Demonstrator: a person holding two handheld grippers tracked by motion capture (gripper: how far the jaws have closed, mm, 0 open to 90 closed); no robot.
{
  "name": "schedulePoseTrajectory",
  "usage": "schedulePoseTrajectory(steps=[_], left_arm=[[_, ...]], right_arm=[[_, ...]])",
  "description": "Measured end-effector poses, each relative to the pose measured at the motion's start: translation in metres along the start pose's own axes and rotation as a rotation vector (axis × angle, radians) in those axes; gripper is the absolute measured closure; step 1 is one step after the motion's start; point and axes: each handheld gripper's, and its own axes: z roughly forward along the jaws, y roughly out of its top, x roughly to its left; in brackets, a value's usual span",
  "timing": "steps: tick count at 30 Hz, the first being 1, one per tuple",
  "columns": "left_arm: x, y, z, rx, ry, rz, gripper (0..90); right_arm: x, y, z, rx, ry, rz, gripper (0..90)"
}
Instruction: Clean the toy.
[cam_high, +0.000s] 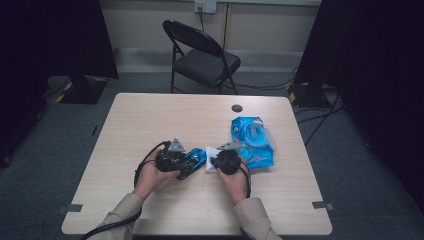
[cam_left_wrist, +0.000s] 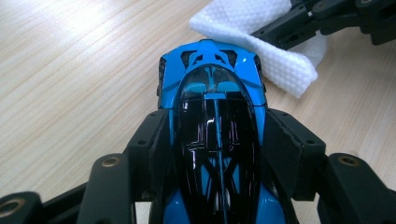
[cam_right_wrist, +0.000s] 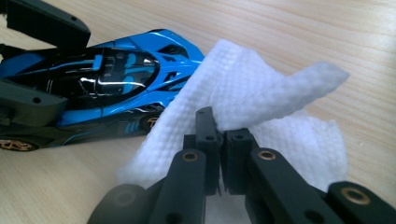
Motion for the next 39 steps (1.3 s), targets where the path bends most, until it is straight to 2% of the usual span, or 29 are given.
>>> schedulePoseTrajectory(steps=[3,17,21,24,35,38,39], left_arm=[[0.0,0.0,0.0,-0.001,0.001,-0.004,42.4],[-0.001,0.002,0.0,0.013,0.004,0.002,42.4],[-0.001,0.002,0.0,0.014,0.004,0.003,42.4],[-0.001,0.001,-0.001,0.017,0.005,0.003,42.4],[-0.001,0.002,0.0,0.013,0.005,0.003,42.5],[-0.002,0.002,0.0,0.013,0.008,0.002,42.5],[-0.002,0.002,0.0,0.017,0.01,0.003,42.5]], right_arm=[[0.003,0.0,0.0,0.003,-0.003,-0.014,87.6],[0.011,-0.006,-0.002,-0.008,0.066,0.027,87.7],[0.019,-0.009,-0.001,-0.01,0.095,0.018,87.7],[0.025,-0.008,-0.001,-0.004,0.087,-0.004,87.7],[0.032,-0.011,-0.001,-0.001,0.138,-0.003,87.7],[0.035,-0.011,-0.001,0.001,0.156,-0.009,87.7],[0.041,-0.012,0.001,0.0,0.17,-0.01,87.7]])
